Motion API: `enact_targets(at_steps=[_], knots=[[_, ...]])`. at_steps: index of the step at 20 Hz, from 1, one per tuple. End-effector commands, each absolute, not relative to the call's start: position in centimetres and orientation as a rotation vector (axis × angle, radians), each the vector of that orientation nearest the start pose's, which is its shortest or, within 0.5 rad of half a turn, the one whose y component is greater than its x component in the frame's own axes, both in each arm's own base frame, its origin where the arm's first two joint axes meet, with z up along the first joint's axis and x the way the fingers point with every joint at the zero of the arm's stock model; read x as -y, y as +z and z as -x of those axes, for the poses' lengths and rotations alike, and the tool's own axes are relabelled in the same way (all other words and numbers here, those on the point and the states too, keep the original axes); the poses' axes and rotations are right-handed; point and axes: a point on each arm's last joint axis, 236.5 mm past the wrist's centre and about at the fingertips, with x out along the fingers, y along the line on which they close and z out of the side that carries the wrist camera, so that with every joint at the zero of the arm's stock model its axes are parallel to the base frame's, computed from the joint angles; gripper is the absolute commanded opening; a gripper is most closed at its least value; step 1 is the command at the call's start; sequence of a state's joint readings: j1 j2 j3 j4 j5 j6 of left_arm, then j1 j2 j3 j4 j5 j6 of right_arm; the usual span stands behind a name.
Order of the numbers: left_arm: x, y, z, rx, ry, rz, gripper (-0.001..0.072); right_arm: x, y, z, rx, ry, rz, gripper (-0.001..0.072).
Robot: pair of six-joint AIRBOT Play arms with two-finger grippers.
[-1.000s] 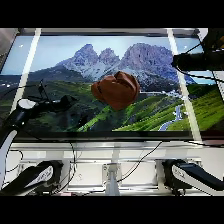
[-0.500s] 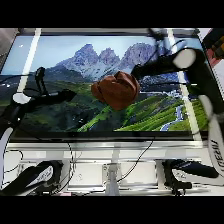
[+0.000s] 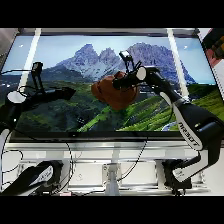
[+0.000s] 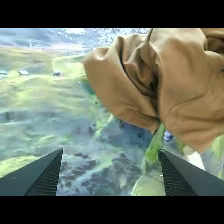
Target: Fold the clothes and pants, and hang the long-sleeved shirts on hangers.
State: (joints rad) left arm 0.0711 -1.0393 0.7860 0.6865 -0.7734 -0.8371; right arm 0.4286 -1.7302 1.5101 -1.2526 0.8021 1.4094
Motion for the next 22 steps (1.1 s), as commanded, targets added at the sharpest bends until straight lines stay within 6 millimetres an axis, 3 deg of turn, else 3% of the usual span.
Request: enact_targets(at_steps=[1, 3, 5, 6, 7, 8, 10, 13, 17, 22], knots=[[9.8, 5.2, -39.1, -0.757, -0.468, 0.231, 0.0715, -28.0, -5.2, -48.9, -1.016, 0.543, 0.042, 0.0652], [9.7, 5.3, -39.2, -0.752, -0.463, 0.231, 0.0714, -28.0, -6.1, -49.5, -1.008, 0.534, 0.044, 0.0635], [9.7, 5.2, -39.2, -0.753, -0.463, 0.231, 0.0714, -28.1, -6.3, -50.0, -1.0, 0.532, 0.045, 0.0495], [9.7, 5.2, -39.2, -0.753, -0.463, 0.231, 0.0714, -28.1, -6.1, -50.1, -0.992, 0.533, 0.05, 0.0356], [9.7, 5.2, -39.2, -0.753, -0.463, 0.231, 0.0714, -28.1, -5.5, -50.4, -0.984, 0.535, 0.061, 0.0122], [9.7, 5.2, -39.2, -0.753, -0.463, 0.231, 0.0714, -28.1, -4.9, -50.6, -0.98, 0.537, 0.066, 0.0018], [9.7, 5.2, -39.2, -0.753, -0.463, 0.232, 0.0714, -27.8, -2.7, -51.1, -0.978, 0.544, 0.089, 0.0013], [9.9, 5.4, -39.1, -0.752, -0.47, 0.246, 0.0714, -24.8, 2.0, -51.3, -0.954, 0.509, 0.202, 0.0013], [11.6, 5.8, -37.8, -0.78, -0.538, 0.277, 0.0714, -16.7, 8.4, -50.2, -0.961, 0.381, 0.255, 0.0013], [17.4, 5.5, -34.8, -0.837, -0.708, 0.225, 0.0713, -7.2, 14.8, -45.0, -1.03, 0.241, 0.186, 0.0013]])
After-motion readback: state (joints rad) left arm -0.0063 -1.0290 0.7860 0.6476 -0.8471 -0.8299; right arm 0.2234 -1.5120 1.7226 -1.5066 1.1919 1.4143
